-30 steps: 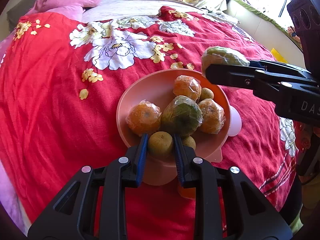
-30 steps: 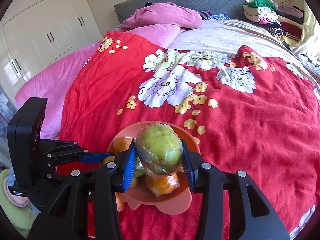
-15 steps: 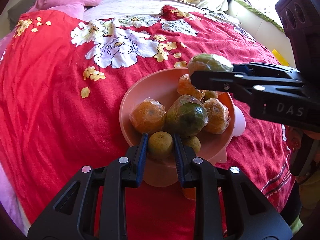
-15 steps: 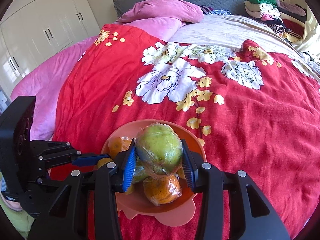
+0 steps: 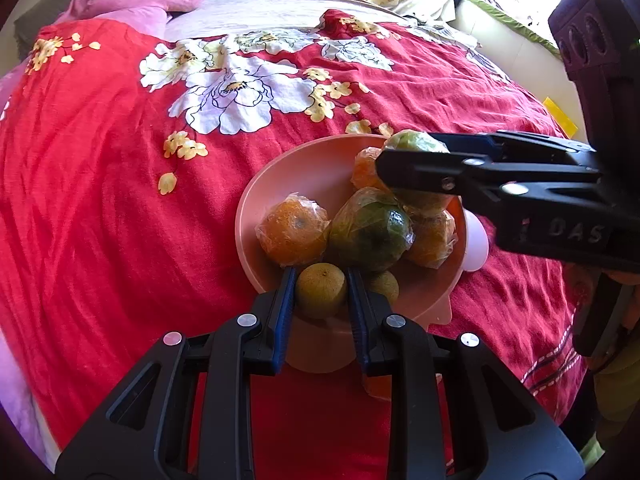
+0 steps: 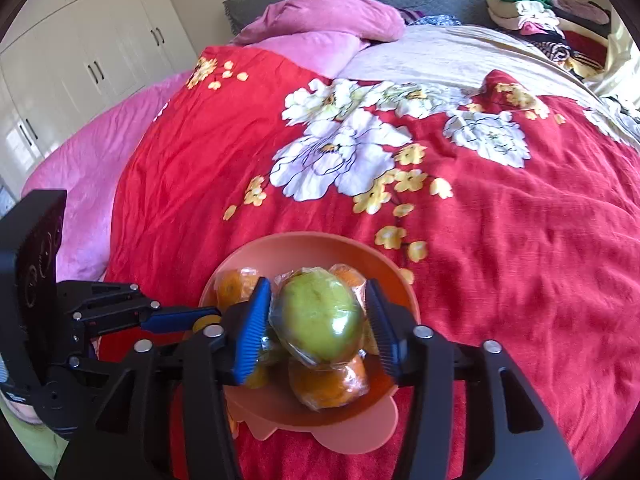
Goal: Organize fruits
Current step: 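Lower the pear into the bowl and open the right gripper, then open the left gripper to drop the kiwi into the bowl, then grasp the wrapped orange with the left gripper while the right gripper grasps the red tomato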
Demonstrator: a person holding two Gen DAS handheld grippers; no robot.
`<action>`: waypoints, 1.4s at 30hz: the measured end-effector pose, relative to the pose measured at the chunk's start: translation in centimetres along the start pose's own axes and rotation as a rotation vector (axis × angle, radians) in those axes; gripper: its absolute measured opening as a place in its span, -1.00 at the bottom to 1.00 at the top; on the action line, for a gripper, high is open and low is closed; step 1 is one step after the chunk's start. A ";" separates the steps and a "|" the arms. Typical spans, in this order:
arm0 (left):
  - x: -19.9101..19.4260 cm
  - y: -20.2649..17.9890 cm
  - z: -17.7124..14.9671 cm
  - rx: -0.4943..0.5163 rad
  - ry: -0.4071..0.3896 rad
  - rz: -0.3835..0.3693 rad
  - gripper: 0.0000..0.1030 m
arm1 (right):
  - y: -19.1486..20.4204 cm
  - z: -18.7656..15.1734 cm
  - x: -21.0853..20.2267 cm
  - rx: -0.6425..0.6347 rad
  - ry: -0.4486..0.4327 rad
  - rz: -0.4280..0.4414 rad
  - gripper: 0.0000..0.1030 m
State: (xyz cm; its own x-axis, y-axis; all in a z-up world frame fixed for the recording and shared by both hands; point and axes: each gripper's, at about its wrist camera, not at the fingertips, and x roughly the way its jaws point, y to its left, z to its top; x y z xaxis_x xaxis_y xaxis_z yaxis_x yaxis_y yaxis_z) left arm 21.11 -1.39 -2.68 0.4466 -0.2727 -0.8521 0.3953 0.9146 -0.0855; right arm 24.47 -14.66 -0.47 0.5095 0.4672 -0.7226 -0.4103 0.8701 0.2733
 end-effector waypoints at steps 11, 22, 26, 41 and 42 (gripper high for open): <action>-0.1 -0.3 -0.1 0.002 -0.001 0.004 -0.64 | -0.6 -0.9 -3.4 0.012 -0.041 -0.019 0.25; -1.7 -0.9 -0.1 -0.004 -0.027 0.009 -0.41 | 0.1 -2.6 -6.5 -0.006 -0.068 -0.028 0.50; -2.5 -1.2 0.0 0.000 -0.042 0.016 -0.31 | 0.6 -3.2 -7.9 -0.011 -0.084 -0.033 0.56; -6.1 -1.8 -0.9 -0.014 -0.094 0.055 0.36 | 3.0 -6.1 -10.5 -0.051 -0.093 -0.043 0.66; -6.3 -1.7 -1.0 -0.019 -0.096 0.057 0.38 | 3.2 -6.4 -10.6 -0.055 -0.095 -0.047 0.67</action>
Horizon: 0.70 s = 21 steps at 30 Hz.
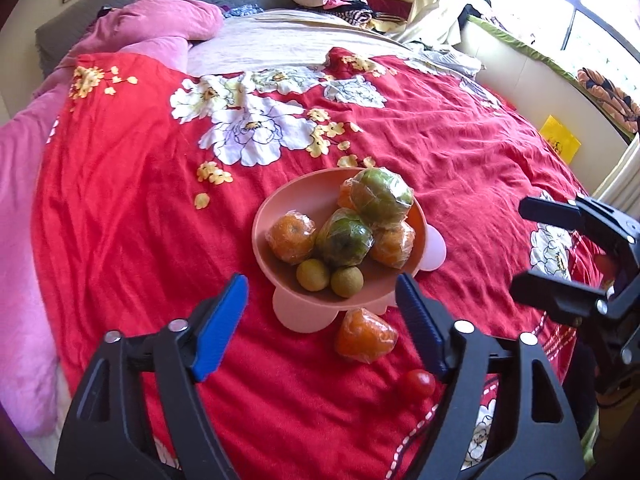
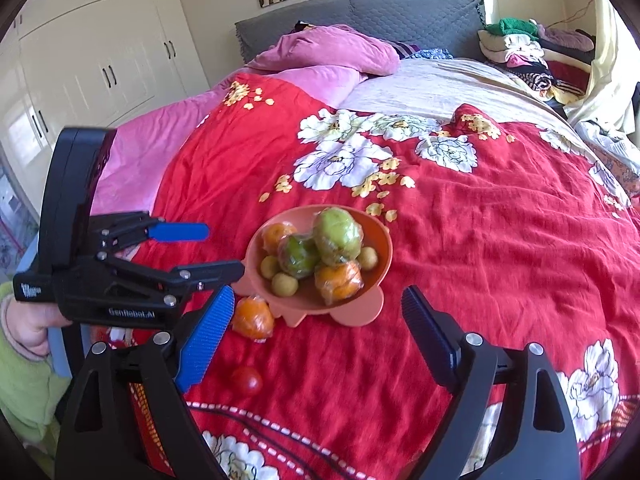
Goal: Organize fruits
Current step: 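Grasp the wrapped orange with the left gripper while the right gripper grasps the red tomato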
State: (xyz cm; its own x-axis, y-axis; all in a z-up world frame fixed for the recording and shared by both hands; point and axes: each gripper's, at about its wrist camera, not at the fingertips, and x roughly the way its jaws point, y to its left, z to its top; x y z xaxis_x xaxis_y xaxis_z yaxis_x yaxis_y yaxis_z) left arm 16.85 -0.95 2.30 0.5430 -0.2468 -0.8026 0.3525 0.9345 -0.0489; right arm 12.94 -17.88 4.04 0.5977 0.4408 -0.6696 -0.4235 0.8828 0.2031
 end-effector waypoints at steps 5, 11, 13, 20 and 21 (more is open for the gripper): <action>-0.8 0.6 -0.7 -0.029 -0.006 0.004 0.53 | 1.3 -1.4 -0.3 -0.022 0.009 0.003 0.69; -1.0 1.3 -2.1 -0.053 0.014 -0.001 0.56 | 3.4 -3.4 0.9 -0.063 0.055 0.010 0.69; -0.7 1.4 -2.7 -0.056 0.031 -0.010 0.56 | 4.0 -4.3 1.6 -0.066 0.079 0.021 0.69; 0.5 1.4 -4.2 -0.072 0.079 -0.045 0.56 | 5.3 -6.4 4.2 -0.081 0.143 0.032 0.16; 0.7 1.3 -4.3 -0.070 0.084 -0.049 0.56 | 5.4 -6.6 4.5 -0.082 0.152 0.040 0.04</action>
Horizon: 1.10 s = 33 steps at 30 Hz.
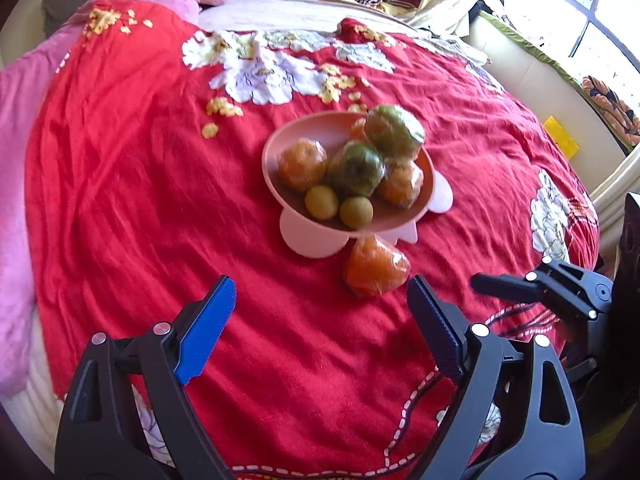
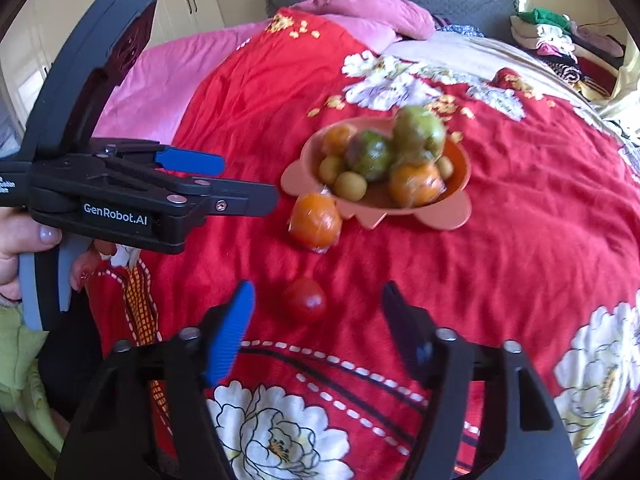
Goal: Organize fruits
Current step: 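Grasp the wrapped orange with the left gripper while the right gripper grasps the red tomato, then carry the wrapped orange and the tomato over the pink bowl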
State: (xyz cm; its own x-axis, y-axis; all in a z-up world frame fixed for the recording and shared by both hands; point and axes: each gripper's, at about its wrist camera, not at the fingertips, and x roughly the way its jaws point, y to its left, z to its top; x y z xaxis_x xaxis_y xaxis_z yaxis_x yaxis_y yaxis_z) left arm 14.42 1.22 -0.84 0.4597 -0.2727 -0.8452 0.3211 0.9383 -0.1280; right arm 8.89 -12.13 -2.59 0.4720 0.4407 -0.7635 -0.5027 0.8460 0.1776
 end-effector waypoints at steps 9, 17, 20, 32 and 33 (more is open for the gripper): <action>1.4 -0.9 0.0 0.013 0.030 -0.052 0.25 | 0.1 -0.6 2.6 -0.012 0.046 0.029 -0.47; 4.2 -2.9 0.3 0.041 0.082 -0.097 -0.09 | -2.6 -1.6 -0.4 0.068 0.030 0.052 -0.49; 5.0 -3.2 0.6 0.040 0.083 -0.085 -0.16 | -3.8 -1.6 -1.7 0.096 0.003 0.036 -0.49; 2.7 -2.0 1.0 0.040 0.049 -0.093 -0.33 | -5.6 1.3 -3.9 0.115 -0.088 0.041 -0.49; 2.2 -1.9 1.2 0.041 0.038 -0.089 -0.33 | -5.6 1.6 -3.8 0.113 -0.091 0.043 -0.49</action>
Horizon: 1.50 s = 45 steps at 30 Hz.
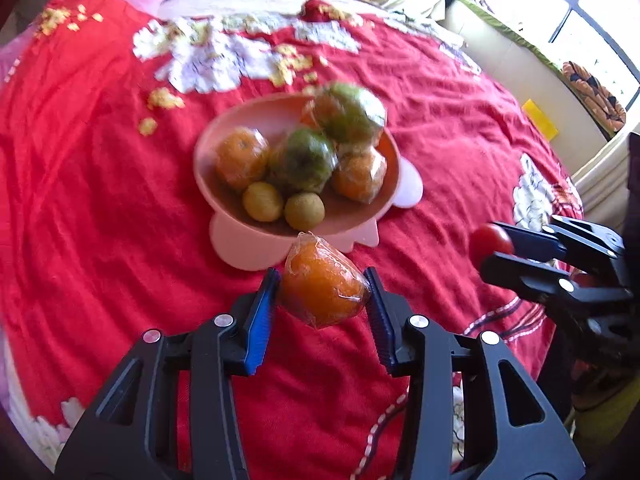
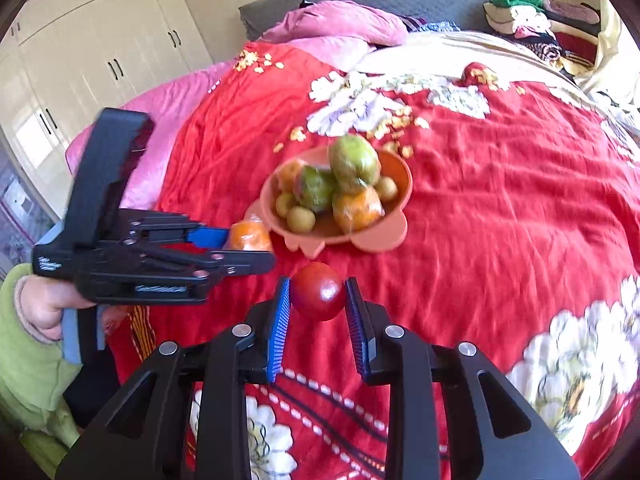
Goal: Organize fruits
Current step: 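Carry the wrapped orange and the tomato over the pink bowl, then open the right gripper to drop the tomato into the bowl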
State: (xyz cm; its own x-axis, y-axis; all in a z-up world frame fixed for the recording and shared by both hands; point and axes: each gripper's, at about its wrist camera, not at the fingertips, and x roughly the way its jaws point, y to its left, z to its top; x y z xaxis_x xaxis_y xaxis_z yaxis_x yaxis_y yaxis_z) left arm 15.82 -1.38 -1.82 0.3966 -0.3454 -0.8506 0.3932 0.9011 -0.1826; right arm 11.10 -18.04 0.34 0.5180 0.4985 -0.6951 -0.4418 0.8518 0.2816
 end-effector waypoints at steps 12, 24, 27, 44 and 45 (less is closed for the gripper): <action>-2.7 2.2 3.6 -0.020 -0.068 0.042 -0.33 | 0.1 3.9 1.4 -0.031 -0.030 0.010 -0.49; 1.4 2.9 5.1 -0.043 -0.019 0.035 -0.33 | -0.2 5.2 3.4 -0.044 -0.014 0.009 -0.49; 2.0 3.0 5.1 -0.043 -0.014 0.033 -0.32 | -0.2 4.9 4.1 -0.047 0.001 0.005 -0.49; 2.2 3.5 5.4 -0.052 -0.017 0.020 -0.31 | 0.3 4.4 7.5 -0.087 0.050 -0.042 -0.49; 2.1 3.5 5.4 -0.052 -0.018 0.020 -0.31 | 0.4 4.4 7.6 -0.088 0.053 -0.042 -0.49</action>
State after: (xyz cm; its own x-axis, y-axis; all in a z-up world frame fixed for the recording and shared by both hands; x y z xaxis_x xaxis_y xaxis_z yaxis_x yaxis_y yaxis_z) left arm 22.51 -0.37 -1.63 0.4190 -0.3314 -0.8453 0.3415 0.9202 -0.1915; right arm 18.12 -13.23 -1.91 0.4988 0.4513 -0.7400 -0.4842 0.8532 0.1940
